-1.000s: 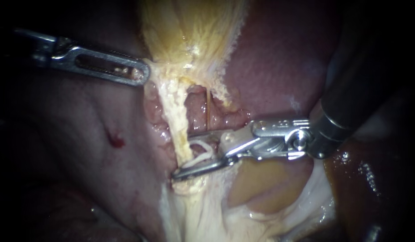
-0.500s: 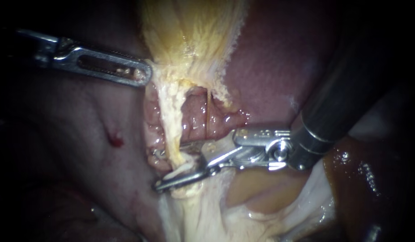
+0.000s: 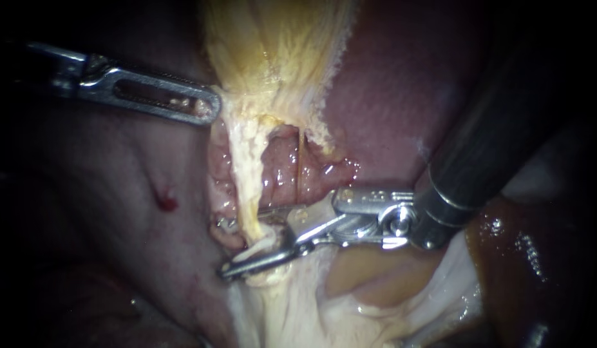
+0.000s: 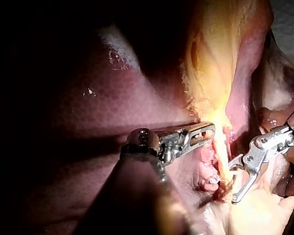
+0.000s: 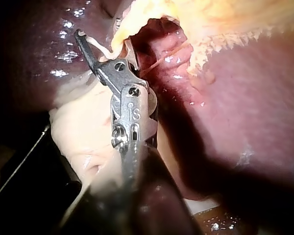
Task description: Clipping first clip left tube
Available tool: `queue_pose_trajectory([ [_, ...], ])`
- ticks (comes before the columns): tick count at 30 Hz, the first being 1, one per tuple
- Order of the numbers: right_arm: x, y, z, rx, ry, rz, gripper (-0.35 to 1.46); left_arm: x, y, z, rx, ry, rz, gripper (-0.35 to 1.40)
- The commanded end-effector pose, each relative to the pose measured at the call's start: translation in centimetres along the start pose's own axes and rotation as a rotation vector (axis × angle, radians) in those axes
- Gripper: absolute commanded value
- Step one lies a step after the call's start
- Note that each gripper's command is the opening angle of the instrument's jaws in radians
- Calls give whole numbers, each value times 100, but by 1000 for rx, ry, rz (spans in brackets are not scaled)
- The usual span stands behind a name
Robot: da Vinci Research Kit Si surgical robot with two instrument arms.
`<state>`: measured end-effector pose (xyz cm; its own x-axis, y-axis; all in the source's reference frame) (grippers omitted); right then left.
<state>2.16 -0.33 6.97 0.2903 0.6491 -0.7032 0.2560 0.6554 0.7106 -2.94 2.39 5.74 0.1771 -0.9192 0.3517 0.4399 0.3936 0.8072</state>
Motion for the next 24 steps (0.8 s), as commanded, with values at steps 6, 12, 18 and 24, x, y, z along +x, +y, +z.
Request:
queue_pose_trajectory([
  [6,1,-5,1,3,-2,5,50,0,0,0,1,0,0,-35],
  [12,-8,-7,1,6,-7,18,49,0,0,-1,1,0,0,-35],
  [18,-24,-12,2,16,-17,38,49,0,1,-1,1,0,0,-35],
  [24,-38,-15,4,40,-31,52,49,0,1,-1,1,0,0,-35],
])
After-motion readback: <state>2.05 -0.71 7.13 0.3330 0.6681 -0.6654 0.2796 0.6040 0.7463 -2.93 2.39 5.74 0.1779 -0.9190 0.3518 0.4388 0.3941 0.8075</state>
